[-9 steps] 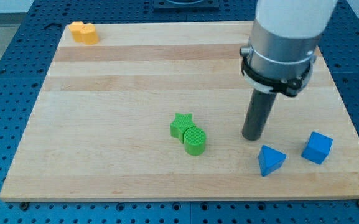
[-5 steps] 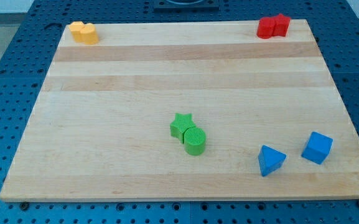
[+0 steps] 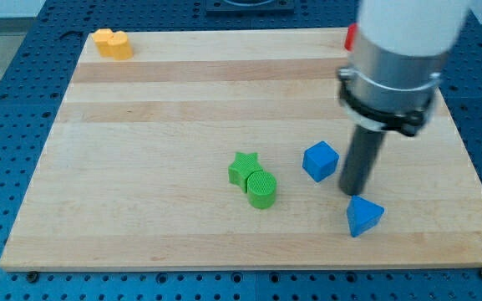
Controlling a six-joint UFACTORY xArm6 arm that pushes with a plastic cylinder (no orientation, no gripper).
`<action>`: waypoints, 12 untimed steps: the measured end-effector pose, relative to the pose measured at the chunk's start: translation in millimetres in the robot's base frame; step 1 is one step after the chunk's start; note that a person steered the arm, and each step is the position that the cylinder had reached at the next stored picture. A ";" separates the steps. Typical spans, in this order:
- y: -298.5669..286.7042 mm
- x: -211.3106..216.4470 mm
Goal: Slide the blue cube closer to the green circle
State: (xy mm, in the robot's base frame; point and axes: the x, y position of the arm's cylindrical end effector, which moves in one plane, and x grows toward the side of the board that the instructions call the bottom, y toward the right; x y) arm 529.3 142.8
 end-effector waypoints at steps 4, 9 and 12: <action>-39.4 -58.3; 41.6 -16.1; -35.1 -0.6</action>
